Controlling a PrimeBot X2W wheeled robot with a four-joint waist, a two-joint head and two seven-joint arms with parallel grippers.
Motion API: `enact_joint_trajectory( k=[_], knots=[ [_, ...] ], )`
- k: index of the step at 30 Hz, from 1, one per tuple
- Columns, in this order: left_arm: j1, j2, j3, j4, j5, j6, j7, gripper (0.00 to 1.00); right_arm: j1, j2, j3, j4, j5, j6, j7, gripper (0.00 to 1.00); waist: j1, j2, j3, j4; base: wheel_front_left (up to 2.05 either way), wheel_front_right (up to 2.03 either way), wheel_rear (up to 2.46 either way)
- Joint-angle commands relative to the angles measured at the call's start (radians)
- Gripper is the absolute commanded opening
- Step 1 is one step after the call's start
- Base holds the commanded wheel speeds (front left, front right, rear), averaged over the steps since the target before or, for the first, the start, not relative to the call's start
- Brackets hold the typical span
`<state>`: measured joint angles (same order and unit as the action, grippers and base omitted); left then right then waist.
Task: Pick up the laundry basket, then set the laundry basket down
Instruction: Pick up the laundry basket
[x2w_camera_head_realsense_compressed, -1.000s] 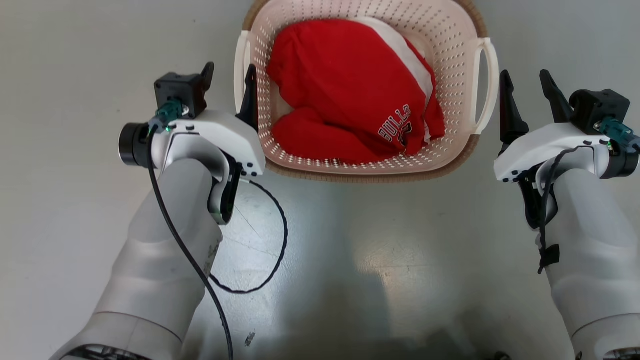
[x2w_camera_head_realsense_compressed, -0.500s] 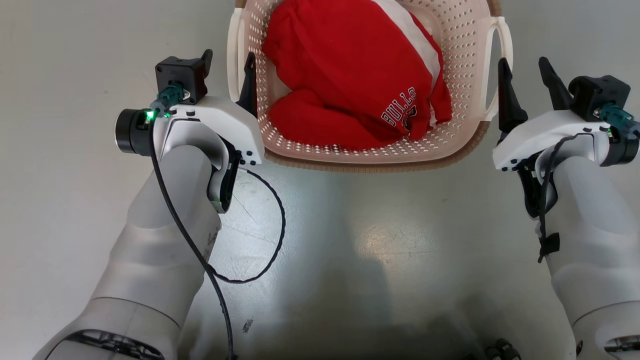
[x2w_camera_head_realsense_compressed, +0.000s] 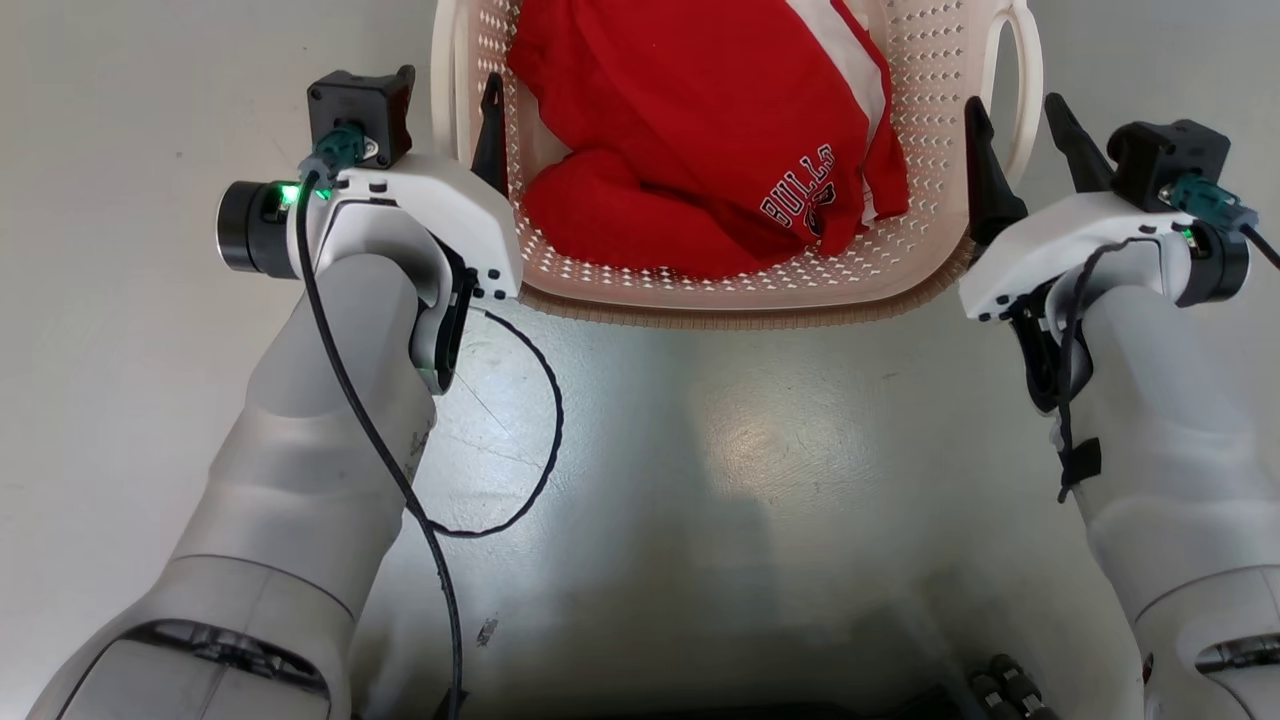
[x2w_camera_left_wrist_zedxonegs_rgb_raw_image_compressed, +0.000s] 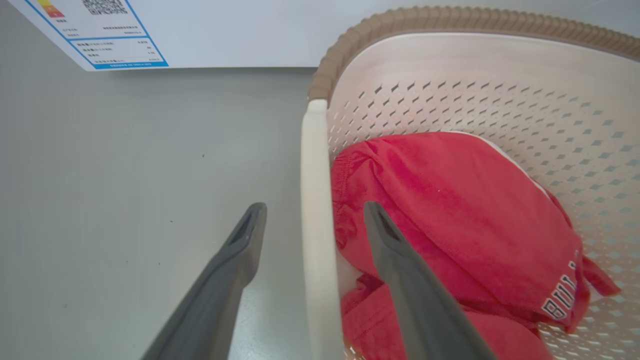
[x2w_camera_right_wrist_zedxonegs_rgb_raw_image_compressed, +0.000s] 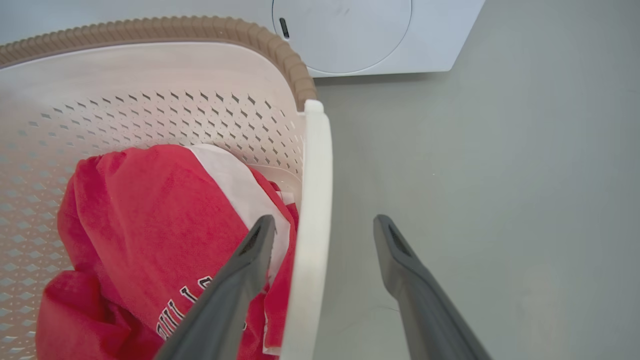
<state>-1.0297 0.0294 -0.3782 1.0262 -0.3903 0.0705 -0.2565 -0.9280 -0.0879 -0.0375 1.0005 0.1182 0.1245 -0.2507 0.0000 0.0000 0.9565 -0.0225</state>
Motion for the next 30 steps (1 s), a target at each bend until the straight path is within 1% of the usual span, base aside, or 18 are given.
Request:
enact_joint_trajectory(
  k=[1, 9, 18, 30],
  knots=[
    [-0.002, 0.021, 0.007, -0.003, -0.014, 0.005, -0.005, 1.00, 0.014, 0.019, 0.022, 0.004, 0.009, 0.006, -0.011, 1.00, 0.0000, 0.0000, 0.003, -0.001, 0.00, 0.00, 0.00],
    [-0.033, 0.021, -0.039, 0.056, -0.036, 0.008, -0.005, 1.00, -0.031, 0.024, 0.046, 0.076, 0.025, 0.006, -0.011, 1.00, 0.0000, 0.0000, 0.006, -0.004, 0.00, 0.00, 0.00],
    [-0.052, 0.021, -0.078, 0.087, -0.067, 0.010, -0.005, 1.00, -0.056, 0.026, 0.066, 0.117, 0.042, 0.006, -0.011, 1.00, 0.0000, 0.0000, 0.000, 0.000, 0.00, 0.00, 0.00],
    [-0.097, 0.021, -0.156, 0.158, -0.136, 0.004, -0.004, 1.00, -0.111, 0.027, 0.097, 0.191, 0.059, 0.006, -0.011, 1.00, 0.0000, 0.0000, 0.004, 0.000, 0.00, 0.00, 0.00]
  ],
)
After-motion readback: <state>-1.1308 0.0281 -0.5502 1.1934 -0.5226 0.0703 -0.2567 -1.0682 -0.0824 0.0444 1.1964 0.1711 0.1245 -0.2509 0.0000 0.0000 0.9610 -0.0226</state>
